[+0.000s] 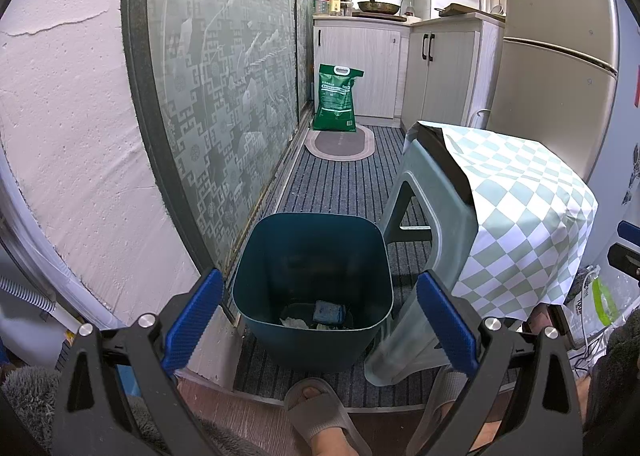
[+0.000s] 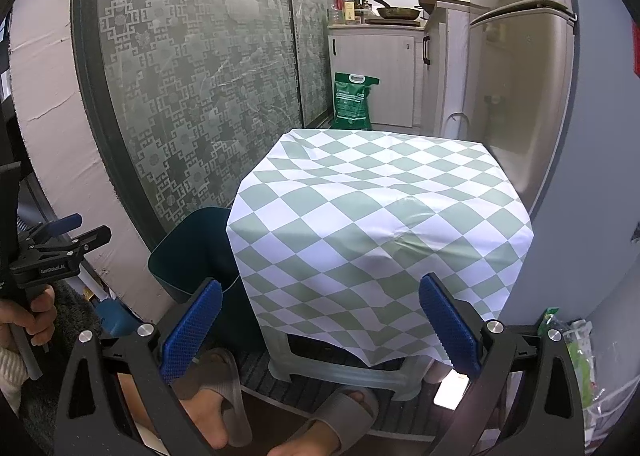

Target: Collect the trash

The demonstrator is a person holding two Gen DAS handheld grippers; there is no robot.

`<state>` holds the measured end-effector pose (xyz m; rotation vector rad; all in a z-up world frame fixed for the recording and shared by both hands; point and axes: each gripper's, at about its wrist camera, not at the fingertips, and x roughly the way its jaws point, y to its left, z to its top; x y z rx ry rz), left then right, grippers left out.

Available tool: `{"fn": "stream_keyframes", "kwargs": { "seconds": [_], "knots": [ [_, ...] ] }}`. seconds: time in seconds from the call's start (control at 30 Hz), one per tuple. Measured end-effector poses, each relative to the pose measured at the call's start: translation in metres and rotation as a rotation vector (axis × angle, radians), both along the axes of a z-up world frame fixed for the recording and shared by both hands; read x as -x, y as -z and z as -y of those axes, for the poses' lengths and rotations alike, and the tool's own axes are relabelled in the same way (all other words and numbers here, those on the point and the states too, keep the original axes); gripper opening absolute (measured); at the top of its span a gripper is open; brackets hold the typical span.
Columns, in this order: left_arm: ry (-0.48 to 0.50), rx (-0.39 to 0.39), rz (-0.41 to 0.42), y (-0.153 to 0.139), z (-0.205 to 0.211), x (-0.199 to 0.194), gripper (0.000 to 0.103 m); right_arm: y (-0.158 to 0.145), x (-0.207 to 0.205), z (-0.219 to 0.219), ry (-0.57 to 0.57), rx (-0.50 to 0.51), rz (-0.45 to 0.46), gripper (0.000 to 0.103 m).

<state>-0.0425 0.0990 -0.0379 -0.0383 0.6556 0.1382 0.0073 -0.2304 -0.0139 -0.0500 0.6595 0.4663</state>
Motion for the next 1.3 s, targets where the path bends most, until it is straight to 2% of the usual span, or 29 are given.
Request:
{"fn": "stream_keyframes", "kwargs": {
  "seconds": [1.3],
  "knots": [
    [0.003, 0.007, -0.006, 0.0033, -0.0003, 0.0013, 0.099, 0.0038, -0.0006, 0.0005, 0.021, -0.002, -0.010, 0.099]
  ]
}}
